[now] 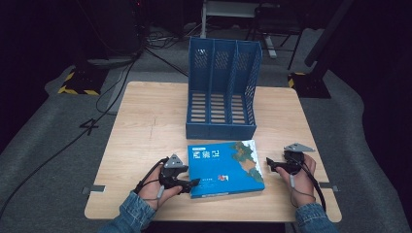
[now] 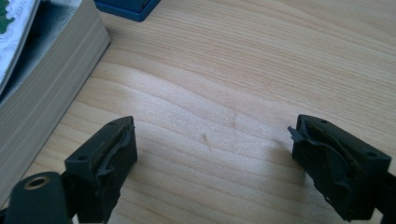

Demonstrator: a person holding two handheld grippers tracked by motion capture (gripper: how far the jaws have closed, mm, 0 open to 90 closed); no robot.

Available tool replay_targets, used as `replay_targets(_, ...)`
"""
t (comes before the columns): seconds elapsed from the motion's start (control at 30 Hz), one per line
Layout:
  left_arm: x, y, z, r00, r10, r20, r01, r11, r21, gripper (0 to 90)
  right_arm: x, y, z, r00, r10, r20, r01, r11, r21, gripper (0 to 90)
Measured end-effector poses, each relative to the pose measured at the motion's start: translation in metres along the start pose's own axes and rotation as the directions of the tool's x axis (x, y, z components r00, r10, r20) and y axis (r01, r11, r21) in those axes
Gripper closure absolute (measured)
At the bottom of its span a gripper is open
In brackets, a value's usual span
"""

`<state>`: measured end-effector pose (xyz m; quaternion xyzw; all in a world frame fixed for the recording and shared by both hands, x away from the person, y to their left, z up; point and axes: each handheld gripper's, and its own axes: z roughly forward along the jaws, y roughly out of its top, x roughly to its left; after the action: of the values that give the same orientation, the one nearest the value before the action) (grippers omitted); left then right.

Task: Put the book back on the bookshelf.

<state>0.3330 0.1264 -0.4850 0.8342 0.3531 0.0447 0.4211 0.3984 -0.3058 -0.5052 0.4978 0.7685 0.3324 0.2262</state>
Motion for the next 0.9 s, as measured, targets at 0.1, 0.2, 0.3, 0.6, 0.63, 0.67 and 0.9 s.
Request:
replay_targets(0.1,-0.002,0.002,-0.004,0.9991,0.04,-0.017,-0.04,0.9991,-0.01,36.9,0.0,0.0,0.0,1.0,-0.002,-0.001,0.002,1.0,0.0,14.0)
replay_targets(0.2,-0.004,0.004,-0.006,0.9988,0.047,-0.013,-0.047,0.9987,-0.021,38.9,0.0,0.0,0.0,1.0,-0.003,0.0,0.003,1.0,-0.001,14.0)
replay_targets(0.3,-0.006,0.006,-0.009,0.9982,0.059,-0.01,-0.059,0.9974,-0.042,40.6,0.0,0.0,0.0,1.0,-0.003,-0.001,0.003,1.0,-0.001,14.0)
replay_targets(0.6,-0.007,0.012,-0.01,0.9967,0.082,-0.003,-0.082,0.9947,-0.062,44.9,0.021,0.005,-0.01,0.9839,-0.178,-0.015,0.178,0.984,-0.01,31.2)
replay_targets(0.63,-0.006,0.013,-0.009,0.9967,0.081,-0.003,-0.081,0.9945,-0.065,45.0,0.027,0.007,-0.014,0.9805,-0.194,-0.03,0.193,0.981,-0.033,31.2)
replay_targets(0.67,-0.006,0.013,-0.009,0.9967,0.081,-0.003,-0.081,0.9945,-0.065,45.3,0.027,0.007,-0.014,0.9805,-0.194,-0.03,0.193,0.981,-0.033,31.2)
replay_targets(0.9,-0.002,0.015,0.001,0.9954,0.093,-0.021,-0.094,0.9933,-0.067,47.5,0.064,0.028,-0.052,0.9627,-0.215,-0.164,0.182,0.963,-0.197,30.0)
